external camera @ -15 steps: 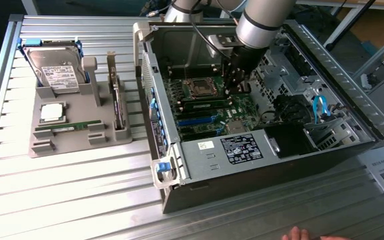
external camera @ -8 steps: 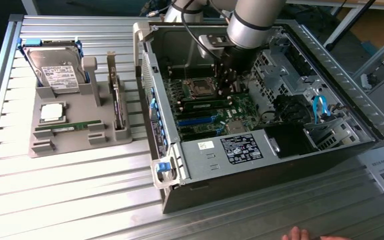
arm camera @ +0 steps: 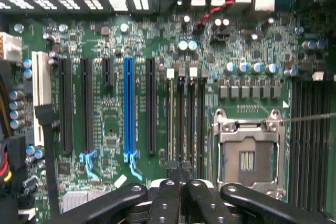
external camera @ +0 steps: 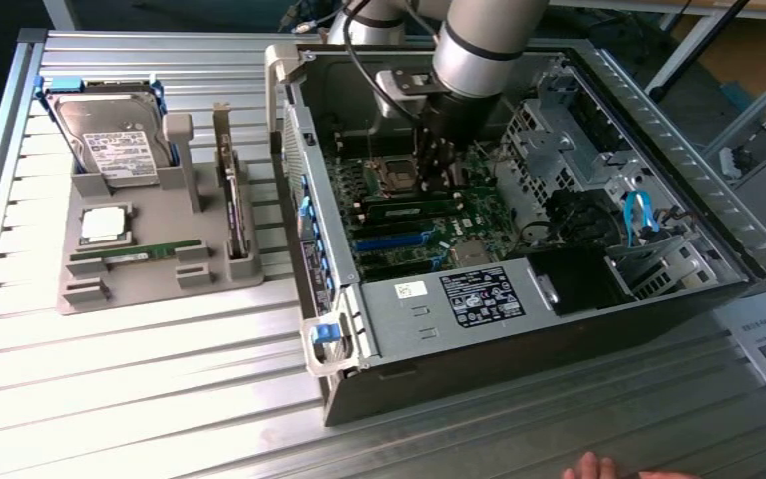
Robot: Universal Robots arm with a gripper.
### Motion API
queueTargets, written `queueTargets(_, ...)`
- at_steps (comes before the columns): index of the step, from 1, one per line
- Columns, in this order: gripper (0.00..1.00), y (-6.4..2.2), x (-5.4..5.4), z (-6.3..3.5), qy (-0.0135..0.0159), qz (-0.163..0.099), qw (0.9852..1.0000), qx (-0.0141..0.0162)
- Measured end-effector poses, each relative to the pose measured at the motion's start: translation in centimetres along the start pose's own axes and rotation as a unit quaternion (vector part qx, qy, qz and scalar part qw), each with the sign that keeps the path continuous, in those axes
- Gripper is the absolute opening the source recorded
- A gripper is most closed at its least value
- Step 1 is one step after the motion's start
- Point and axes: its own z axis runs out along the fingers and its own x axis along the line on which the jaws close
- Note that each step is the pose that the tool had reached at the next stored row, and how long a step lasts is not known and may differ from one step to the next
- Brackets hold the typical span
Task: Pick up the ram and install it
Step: 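Press down the ram until it locks into place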
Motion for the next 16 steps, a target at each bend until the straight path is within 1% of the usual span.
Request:
queueTargets(1, 0.10, 0.18, 0.0, 0.00, 0.0000, 0.000, 1.0000, 0.0003)
queueTargets(2, 0.10, 0.64, 0.0, 0.00, 0.0000, 0.000, 1.0000, 0.0011)
queueTargets(6, 0.10, 1.59, 0.0, 0.02, 0.0000, 0.000, 1.0000, 0.0031)
queueTargets(7, 0.10, 1.71, 0.0, 0.02, 0.0000, 0.000, 1.0000, 0.0034)
queueTargets(16, 0.10, 1.85, 0.0, 0.37, 0.0000, 0.000, 1.0000, 0.0034)
